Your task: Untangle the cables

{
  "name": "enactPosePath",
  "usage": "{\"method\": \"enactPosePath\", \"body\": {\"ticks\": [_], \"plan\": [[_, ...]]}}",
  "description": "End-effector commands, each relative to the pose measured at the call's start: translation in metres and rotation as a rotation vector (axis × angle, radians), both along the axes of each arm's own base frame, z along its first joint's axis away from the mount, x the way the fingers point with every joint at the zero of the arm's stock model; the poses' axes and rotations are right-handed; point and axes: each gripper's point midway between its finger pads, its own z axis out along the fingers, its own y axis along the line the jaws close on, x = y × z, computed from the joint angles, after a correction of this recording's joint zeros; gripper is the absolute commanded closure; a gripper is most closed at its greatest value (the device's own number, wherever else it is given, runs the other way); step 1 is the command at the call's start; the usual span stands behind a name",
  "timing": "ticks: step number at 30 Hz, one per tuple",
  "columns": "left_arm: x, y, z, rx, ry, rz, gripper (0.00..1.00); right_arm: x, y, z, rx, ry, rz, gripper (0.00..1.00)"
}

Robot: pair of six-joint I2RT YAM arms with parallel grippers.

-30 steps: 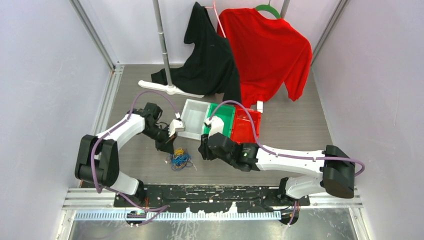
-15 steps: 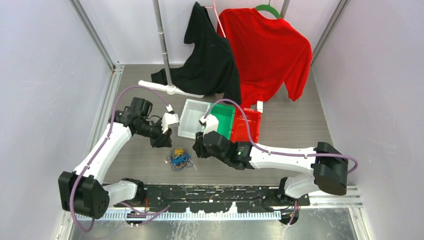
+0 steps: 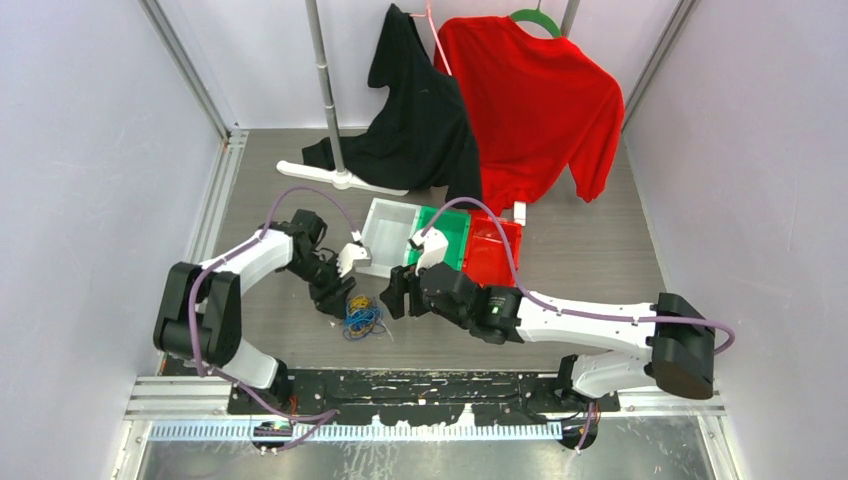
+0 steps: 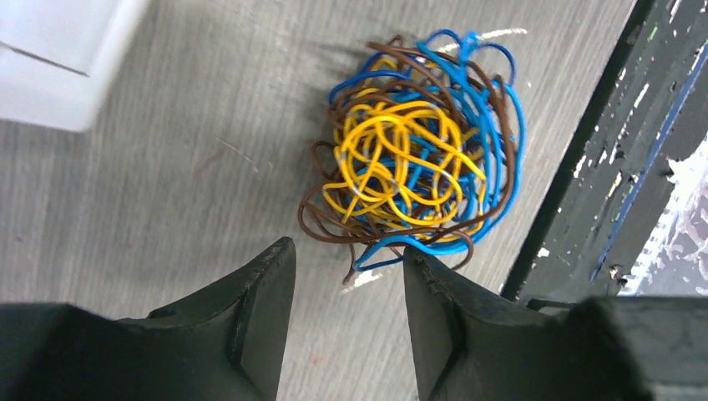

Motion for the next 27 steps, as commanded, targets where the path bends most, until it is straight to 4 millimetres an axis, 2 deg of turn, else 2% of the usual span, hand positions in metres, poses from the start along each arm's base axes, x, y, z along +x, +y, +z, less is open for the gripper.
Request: {"method": "enactPosePath", "body": {"ticks": [1,3,6,8,10,16,20,21,24,27], "plan": [[0.029,-0.018,0.006,-0.07,-0.047,-0.015,0.49,0.001,-0.003,0.021,0.068,-0.021,-0.025,0.31],[0.033,-0.018,0.006,-0.068,-0.053,-0.015,0.55,0.001,-0.003,0.021,0.07,-0.018,-0.024,0.35],[0.029,-0.019,0.015,-0.082,-0.05,-0.021,0.76,0.001,-0.001,0.021,0.076,-0.019,-0.019,0.41],[0.025,-0.02,0.026,-0.093,-0.049,-0.023,0.9,0.001,0.001,0.02,0.079,-0.02,-0.011,0.44],[0.021,-0.021,0.041,-0.113,-0.074,-0.047,0.99,0.001,0.005,0.02,0.079,-0.022,-0.002,0.46],[0.006,-0.024,0.085,-0.167,-0.131,-0.041,1.0,0.001,0.023,0.019,0.084,-0.008,0.053,0.47],[0.001,-0.025,0.098,-0.181,-0.132,0.002,1.0,0.003,0.032,0.026,0.101,-0.014,0.073,0.44],[0.001,-0.025,0.103,-0.182,-0.14,0.014,1.0,0.002,0.035,0.028,0.109,-0.014,0.081,0.42],[0.002,-0.026,0.121,-0.195,-0.154,0.059,1.0,0.001,0.041,0.032,0.114,-0.024,0.11,0.29],[0.005,-0.026,0.142,-0.199,-0.179,0.112,1.0,0.0,0.048,0.036,0.131,-0.032,0.132,0.23]]}}
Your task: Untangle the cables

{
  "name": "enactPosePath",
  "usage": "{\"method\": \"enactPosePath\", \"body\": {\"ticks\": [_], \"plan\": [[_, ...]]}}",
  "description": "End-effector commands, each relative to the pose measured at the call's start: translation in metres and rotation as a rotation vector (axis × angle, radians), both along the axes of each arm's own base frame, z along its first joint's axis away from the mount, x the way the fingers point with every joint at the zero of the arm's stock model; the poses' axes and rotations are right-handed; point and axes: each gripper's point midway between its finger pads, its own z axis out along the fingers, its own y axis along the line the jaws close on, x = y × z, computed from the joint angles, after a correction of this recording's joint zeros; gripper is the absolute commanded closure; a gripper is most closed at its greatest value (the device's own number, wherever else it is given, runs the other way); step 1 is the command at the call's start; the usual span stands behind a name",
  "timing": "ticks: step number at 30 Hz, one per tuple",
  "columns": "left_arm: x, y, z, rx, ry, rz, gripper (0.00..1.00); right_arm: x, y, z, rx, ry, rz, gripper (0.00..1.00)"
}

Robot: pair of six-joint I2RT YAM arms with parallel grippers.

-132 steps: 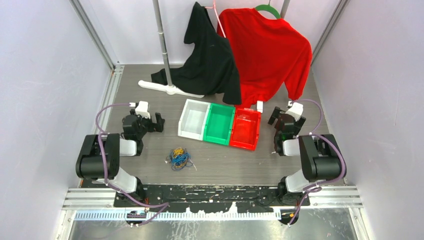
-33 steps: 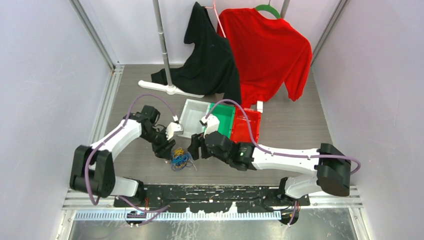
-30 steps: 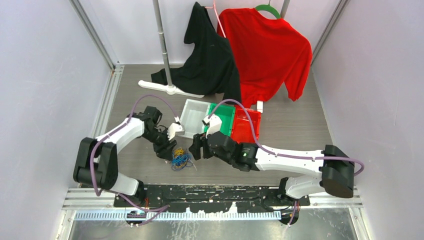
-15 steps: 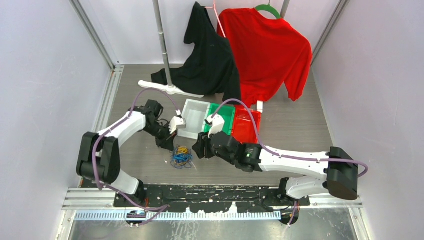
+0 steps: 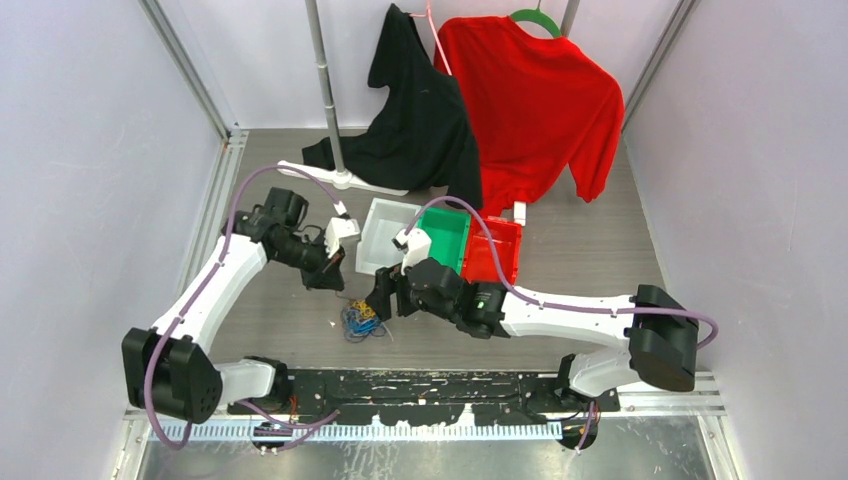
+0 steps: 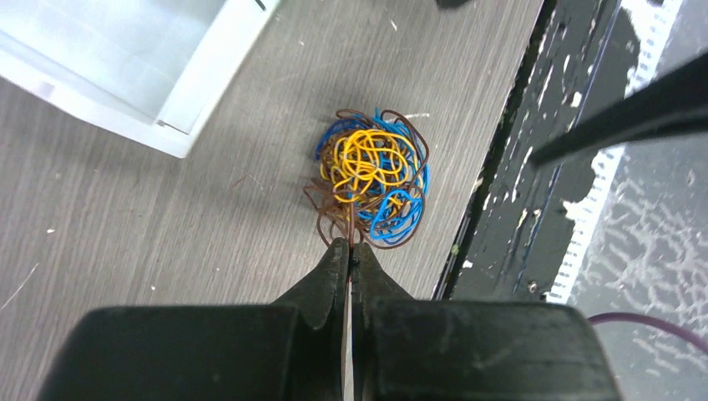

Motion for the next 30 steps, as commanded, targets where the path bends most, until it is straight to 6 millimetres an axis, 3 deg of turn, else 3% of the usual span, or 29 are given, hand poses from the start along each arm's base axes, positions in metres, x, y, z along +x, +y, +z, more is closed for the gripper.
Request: {"method": "enactPosePath", "body": {"ticks": [1,8,12,19,23,30], "plan": [[0.003,-0.007,0.047,-0.059,-0.042,0.084,1.0,0.003,0.026,0.043,0.129,-0.059,0.057,0.22],[0.008,-0.011,0.105,-0.143,-0.122,0.225,1.0,-0.008,0.049,0.062,0.226,-0.14,0.173,0.2],[0.004,-0.017,0.139,-0.216,-0.125,0.268,1.0,0.001,0.058,0.075,0.231,-0.214,0.163,0.2],[-0.003,-0.022,0.189,-0.305,-0.134,0.321,1.0,0.007,0.088,0.084,0.238,-0.188,0.184,0.25],[-0.002,-0.019,0.219,-0.324,-0.207,0.341,1.0,0.008,0.097,0.081,0.263,-0.165,0.181,0.34],[0.009,-0.006,0.28,-0.343,-0.416,0.393,1.0,0.006,0.097,0.063,0.281,-0.119,0.171,0.36]]}}
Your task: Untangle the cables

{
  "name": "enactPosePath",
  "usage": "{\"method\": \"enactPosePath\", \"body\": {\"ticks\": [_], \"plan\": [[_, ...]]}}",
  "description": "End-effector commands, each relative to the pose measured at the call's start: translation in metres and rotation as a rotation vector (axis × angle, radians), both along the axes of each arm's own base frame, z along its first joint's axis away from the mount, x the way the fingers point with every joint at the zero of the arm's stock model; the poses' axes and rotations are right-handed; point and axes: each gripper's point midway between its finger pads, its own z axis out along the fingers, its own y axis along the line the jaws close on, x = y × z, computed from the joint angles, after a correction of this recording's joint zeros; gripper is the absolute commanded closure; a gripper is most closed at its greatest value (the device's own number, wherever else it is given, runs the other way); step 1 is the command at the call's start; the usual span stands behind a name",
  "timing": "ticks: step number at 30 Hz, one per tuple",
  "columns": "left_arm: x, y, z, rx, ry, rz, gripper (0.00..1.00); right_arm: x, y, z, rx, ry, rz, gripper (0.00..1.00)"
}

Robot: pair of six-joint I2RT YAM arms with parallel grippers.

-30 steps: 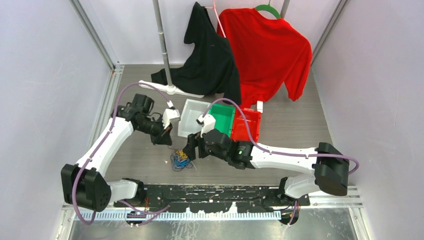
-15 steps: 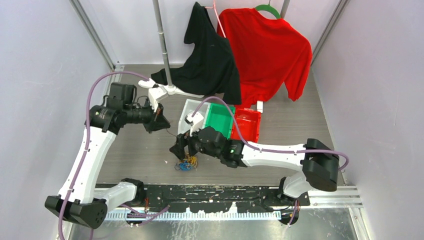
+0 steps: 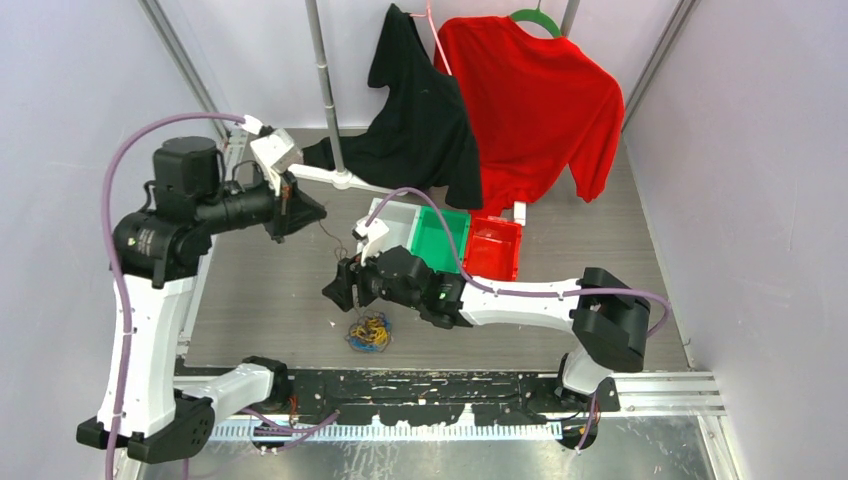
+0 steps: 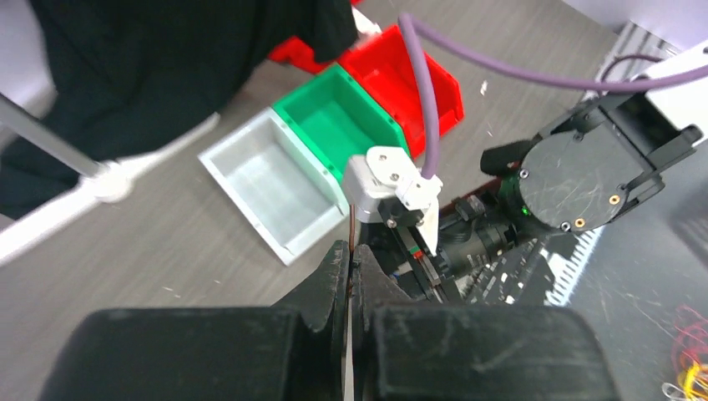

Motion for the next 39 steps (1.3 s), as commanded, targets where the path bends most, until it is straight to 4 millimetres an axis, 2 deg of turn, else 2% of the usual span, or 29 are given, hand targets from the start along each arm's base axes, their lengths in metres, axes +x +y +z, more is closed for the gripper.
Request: {"method": "enactPosePath", "body": {"ticks": [1,8,12,17,27,31,33,35,37,39], "plan": [[0.005,0.008,0.043,-0.011,-0.129,0.065,1.0,-0.001,0.007,0.022,0.117,0.002,-0.001,0.36],[0.018,0.023,0.104,-0.015,-0.317,0.171,1.0,0.002,0.007,0.011,0.116,0.008,-0.015,0.3],[0.02,0.026,0.135,-0.045,-0.39,0.2,1.0,0.002,0.017,0.007,0.115,0.019,0.0,0.27],[0.02,0.033,0.171,-0.082,-0.494,0.255,1.0,0.006,0.025,-0.01,0.104,0.045,-0.014,0.26],[0.007,0.04,0.222,-0.17,-0.628,0.298,1.0,0.012,0.037,-0.053,0.065,0.108,-0.047,0.28],[-0.004,0.044,0.239,-0.206,-0.664,0.31,1.0,0.023,0.034,-0.066,0.045,0.1,-0.109,0.31],[0.006,0.042,0.238,-0.201,-0.651,0.32,1.0,0.026,0.031,-0.071,0.033,0.09,-0.128,0.33],[0.007,0.047,0.245,-0.205,-0.677,0.348,1.0,0.029,0.027,-0.078,0.018,0.089,-0.152,0.33],[0.007,0.057,0.259,-0.213,-0.736,0.399,1.0,0.031,0.022,-0.086,0.004,0.093,-0.171,0.33],[0.004,0.072,0.287,-0.238,-0.851,0.479,1.0,0.032,0.016,-0.091,-0.005,0.092,-0.193,0.34]]}}
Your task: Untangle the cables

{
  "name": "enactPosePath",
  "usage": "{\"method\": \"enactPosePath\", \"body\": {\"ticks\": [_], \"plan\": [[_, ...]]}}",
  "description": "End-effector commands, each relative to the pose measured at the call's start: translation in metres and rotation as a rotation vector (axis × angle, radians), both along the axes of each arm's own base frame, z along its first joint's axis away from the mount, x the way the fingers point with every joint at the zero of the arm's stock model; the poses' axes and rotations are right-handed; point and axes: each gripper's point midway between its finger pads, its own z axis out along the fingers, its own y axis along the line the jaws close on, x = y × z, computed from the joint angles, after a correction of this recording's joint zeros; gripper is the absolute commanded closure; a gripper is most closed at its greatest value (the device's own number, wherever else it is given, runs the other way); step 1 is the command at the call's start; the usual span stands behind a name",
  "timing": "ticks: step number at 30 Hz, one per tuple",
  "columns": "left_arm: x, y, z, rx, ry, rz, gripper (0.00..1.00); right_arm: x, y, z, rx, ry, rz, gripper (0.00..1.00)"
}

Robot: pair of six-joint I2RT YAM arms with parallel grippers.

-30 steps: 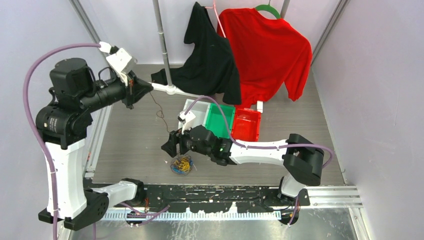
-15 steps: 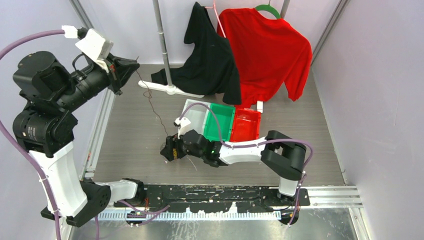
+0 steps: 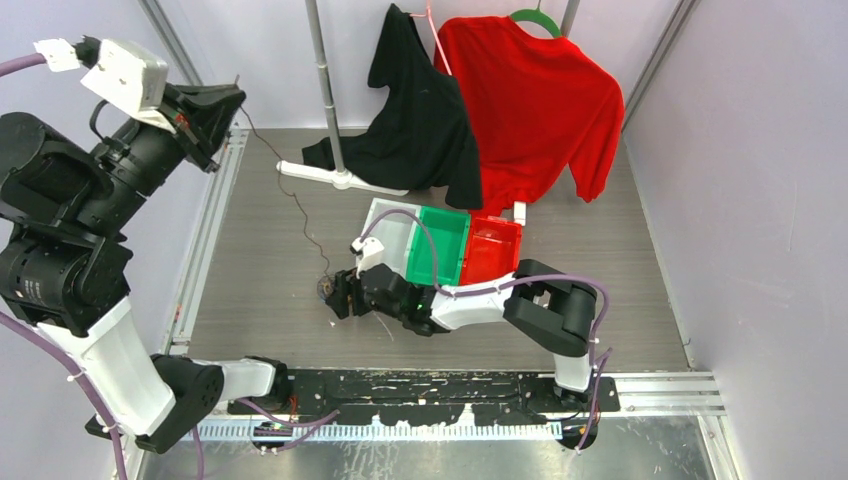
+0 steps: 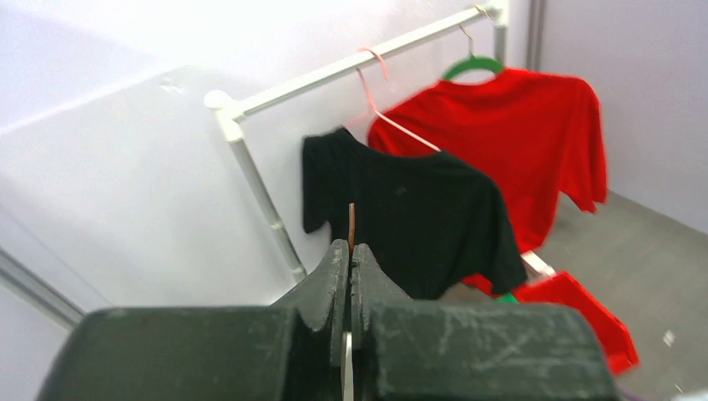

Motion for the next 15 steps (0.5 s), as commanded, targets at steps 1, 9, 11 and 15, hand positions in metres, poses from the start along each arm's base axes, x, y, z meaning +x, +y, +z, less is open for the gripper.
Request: {"method": "enactPosePath", "body": {"ticks": [1,9,11,15], "plan": [[-0.006,0.03,0.07,-0.093,-0.267,0.159,1.0,0.015,-0.005,0.015,0.062,-0.04,-0.09,0.35],[0.001,0.035,0.06,-0.081,-0.249,0.197,1.0,0.027,-0.047,0.086,0.135,-0.167,-0.169,0.52],[0.007,0.033,0.046,-0.064,-0.218,0.19,1.0,0.025,-0.046,0.103,0.144,-0.195,-0.137,0.44],[0.013,0.03,0.041,-0.043,-0.205,0.183,1.0,0.003,-0.024,0.112,0.139,-0.231,0.062,0.24]]}}
